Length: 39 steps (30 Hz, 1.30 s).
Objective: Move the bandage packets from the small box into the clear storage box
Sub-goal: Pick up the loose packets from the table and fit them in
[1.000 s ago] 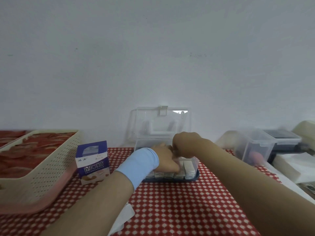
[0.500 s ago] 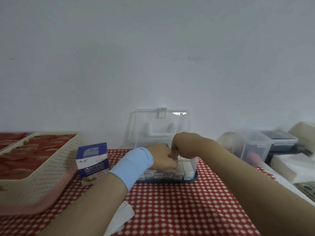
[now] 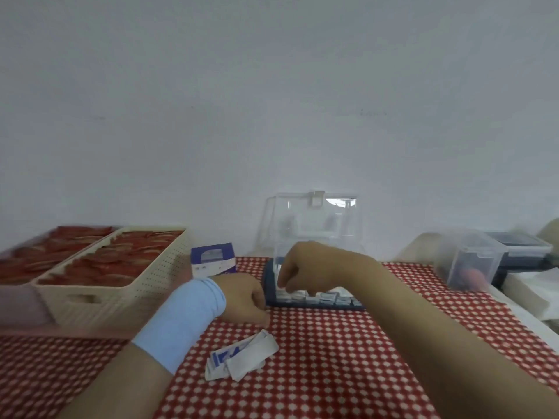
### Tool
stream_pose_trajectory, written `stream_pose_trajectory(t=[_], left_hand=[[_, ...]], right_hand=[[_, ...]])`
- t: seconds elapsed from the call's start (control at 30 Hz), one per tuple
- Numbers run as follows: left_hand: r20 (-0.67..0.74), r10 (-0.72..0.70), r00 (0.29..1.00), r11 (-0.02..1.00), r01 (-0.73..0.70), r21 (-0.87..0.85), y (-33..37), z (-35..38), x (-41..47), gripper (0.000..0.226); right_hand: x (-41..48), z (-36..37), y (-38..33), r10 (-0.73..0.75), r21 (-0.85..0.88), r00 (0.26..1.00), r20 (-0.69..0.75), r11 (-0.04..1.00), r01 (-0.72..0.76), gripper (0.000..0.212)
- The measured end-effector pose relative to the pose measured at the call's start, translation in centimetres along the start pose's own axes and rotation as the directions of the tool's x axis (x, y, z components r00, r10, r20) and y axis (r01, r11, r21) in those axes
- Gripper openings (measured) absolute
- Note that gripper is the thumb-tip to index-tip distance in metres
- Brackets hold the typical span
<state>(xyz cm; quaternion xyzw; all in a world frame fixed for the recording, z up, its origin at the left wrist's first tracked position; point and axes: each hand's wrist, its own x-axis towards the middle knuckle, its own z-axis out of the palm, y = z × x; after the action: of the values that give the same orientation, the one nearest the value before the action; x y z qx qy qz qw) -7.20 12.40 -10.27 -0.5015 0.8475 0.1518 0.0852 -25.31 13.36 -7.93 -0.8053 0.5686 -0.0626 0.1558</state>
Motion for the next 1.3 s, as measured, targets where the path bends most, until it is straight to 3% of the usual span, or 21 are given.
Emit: stream_pose_trajectory(t=[0.1, 0.2, 0.27, 0.37, 0.57, 0.7, 0.83, 0.93, 1.03, 1.17, 1.3], left_hand=[[0.12, -0.104, 0.987, 0.991, 0.092, 0.1, -1.5, 1.6, -1.2, 0.085], [0.159, -0.158, 0.975, 0.976, 0.13, 0.176, -2.6, 3.2, -2.1, 0.097], [0.143, -0.151, 0.978, 0.979, 0.128, 0.155, -3.0, 3.9, -2.5, 0.09], [0.096, -0.12, 0.988, 0.987, 0.109, 0.116, -3.3, 4.7, -2.9, 0.06], [0.053, -0.079, 0.995, 0.997, 0.078, 0.031, -3.5, 5.3, -2.6, 0.036], [-0.006, -0.03, 1.0, 0.999, 0.03, 0.034, -3.2, 5.1, -1.6, 0.033], [-0.102, 0.046, 0.994, 0.999, -0.048, -0.012, -2.1, 4.3, 0.0, 0.011], [-0.083, 0.077, 0.993, 0.995, -0.083, -0.062, -1.3, 3.7, 1.5, 0.025], [-0.021, 0.086, 0.996, 0.993, -0.087, -0.077, -0.5, 3.3, 3.0, 0.018], [0.0, 0.077, 0.997, 0.993, -0.077, -0.094, -0.3, 3.8, 4.3, 0.032], [-0.045, 0.116, 0.992, 0.969, -0.123, -0.214, -1.1, 4.1, 4.3, 0.014]], right_hand=[[1.0, 3.7, -1.7, -0.02, -0.072, 0.997, 0.08, 0.997, 0.026, 0.026], [1.5, 5.8, -3.1, -0.076, -0.073, 0.979, 0.192, 0.993, 0.091, 0.04], [1.4, 6.5, -3.8, -0.105, -0.076, 0.956, 0.274, 0.988, 0.131, 0.047], [1.3, 7.2, -4.4, -0.115, -0.073, 0.933, 0.342, 0.986, 0.148, 0.052], [0.8, 8.0, -3.9, -0.051, -0.073, 0.956, 0.289, 0.994, 0.075, 0.046], [0.4, 7.9, -2.9, -0.037, -0.059, 0.976, 0.214, 0.997, 0.051, 0.038], [-0.1, 6.8, -1.0, 0.049, -0.072, 0.986, 0.161, 0.997, -0.038, 0.038], [-0.7, 6.0, 0.7, 0.064, 0.004, 0.991, 0.119, 0.998, -0.065, 0.036], [-1.0, 6.0, 2.2, 0.061, 0.11, 0.998, 0.031, 0.992, -0.064, 0.029], [-1.3, 6.2, 3.3, 0.082, 0.13, 0.997, -0.009, 0.988, -0.08, 0.028], [-1.2, 6.3, 3.8, 0.103, 0.17, 0.994, -0.022, 0.981, -0.098, 0.021]])
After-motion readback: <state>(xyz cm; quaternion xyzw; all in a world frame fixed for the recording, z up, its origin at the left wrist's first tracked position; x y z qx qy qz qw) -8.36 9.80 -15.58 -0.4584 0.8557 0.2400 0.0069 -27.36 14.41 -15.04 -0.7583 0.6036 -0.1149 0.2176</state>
